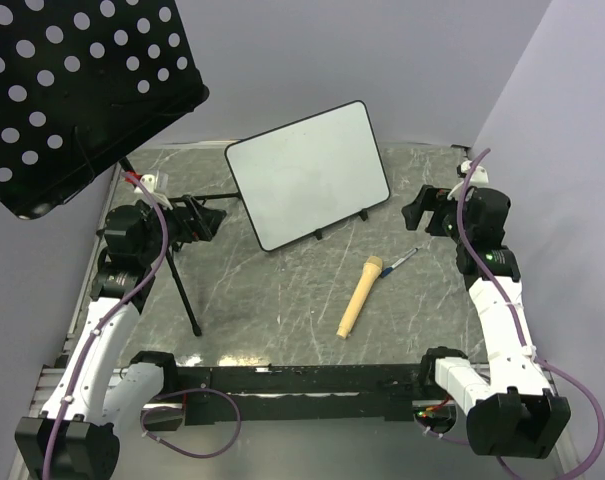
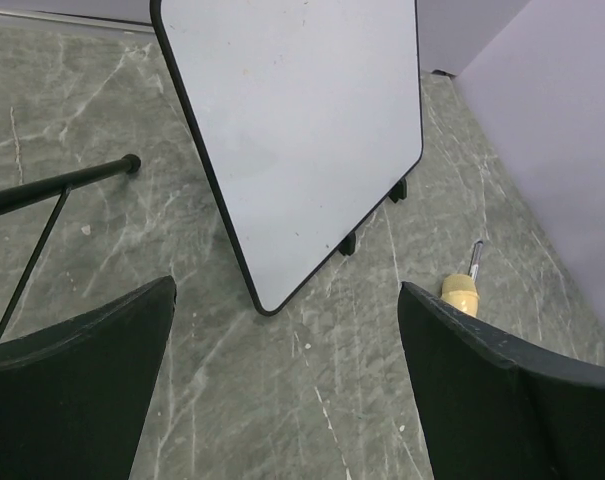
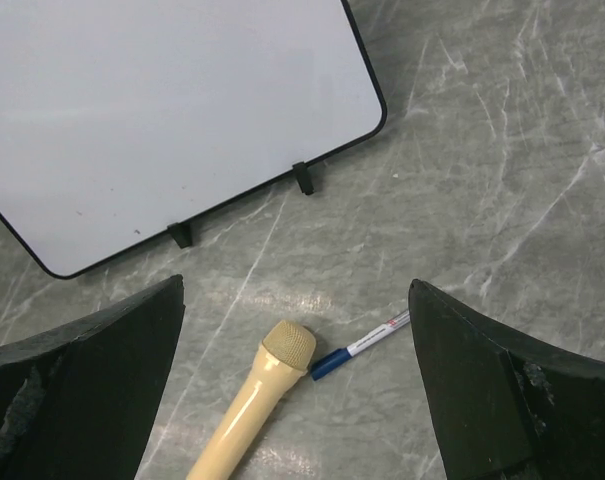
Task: Write a sentence on the whiteboard
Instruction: Pick up the whiteboard marker from the center of the board.
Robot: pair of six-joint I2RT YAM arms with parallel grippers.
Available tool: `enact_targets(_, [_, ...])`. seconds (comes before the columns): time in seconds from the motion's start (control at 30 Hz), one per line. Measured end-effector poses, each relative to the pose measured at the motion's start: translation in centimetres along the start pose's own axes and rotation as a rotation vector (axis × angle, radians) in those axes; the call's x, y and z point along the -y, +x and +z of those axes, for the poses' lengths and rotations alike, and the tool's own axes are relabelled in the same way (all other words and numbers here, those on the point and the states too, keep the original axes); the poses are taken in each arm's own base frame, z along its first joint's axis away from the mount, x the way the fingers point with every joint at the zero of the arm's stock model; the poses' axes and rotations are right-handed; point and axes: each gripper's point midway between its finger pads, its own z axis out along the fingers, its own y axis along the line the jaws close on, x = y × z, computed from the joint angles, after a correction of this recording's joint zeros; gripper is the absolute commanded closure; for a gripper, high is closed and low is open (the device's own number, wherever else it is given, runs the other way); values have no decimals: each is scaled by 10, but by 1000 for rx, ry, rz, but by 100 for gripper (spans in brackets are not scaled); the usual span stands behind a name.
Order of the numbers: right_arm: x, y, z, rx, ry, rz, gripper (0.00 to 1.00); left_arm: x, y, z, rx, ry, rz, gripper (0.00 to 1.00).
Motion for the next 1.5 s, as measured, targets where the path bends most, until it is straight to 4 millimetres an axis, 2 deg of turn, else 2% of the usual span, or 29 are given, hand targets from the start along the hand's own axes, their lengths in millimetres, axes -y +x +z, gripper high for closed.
enact_targets(0.2, [-9, 6, 2, -27, -78, -74, 0, 1, 3, 1, -13, 8, -3, 3])
enact_targets(0.37, [-29, 11, -1, -37, -235, -230, 0, -1, 11, 5, -45, 16, -7, 3])
enact_targets(0.5, [-58, 36, -9, -115, -487, -466, 0, 4, 14, 5, -64, 48, -9, 3])
enact_targets(0.6, [-65, 55, -3, -187, -590, -590, 0, 8, 15, 5, -70, 74, -7, 3])
enact_targets(0.7, [-53, 78, 8, -271, -648, -715, 0, 10, 16, 4, -74, 85, -4, 3])
enact_targets(0.8, [-28, 110, 24, -372, -697, -876, 1, 11, 16, 4, -76, 92, 0, 3])
enact_targets(0.9, [-6, 134, 31, -477, -759, -999, 4, 11, 17, 4, -79, 97, 8, 3])
enact_targets(1.03, [15, 142, 43, -562, -858, -1160, 12, 12, 18, 4, -83, 103, 9, 3])
enact_targets(1.2, [40, 151, 60, -656, -930, -1328, 15, 13, 18, 4, -87, 110, 11, 3])
enact_targets(1.37, [61, 169, 65, -758, -968, -1411, 22, 12, 21, 6, -97, 109, 7, 3])
enact_targets(1.5, [69, 178, 70, -789, -987, -1434, 30, 10, 24, 7, -107, 105, 2, 3])
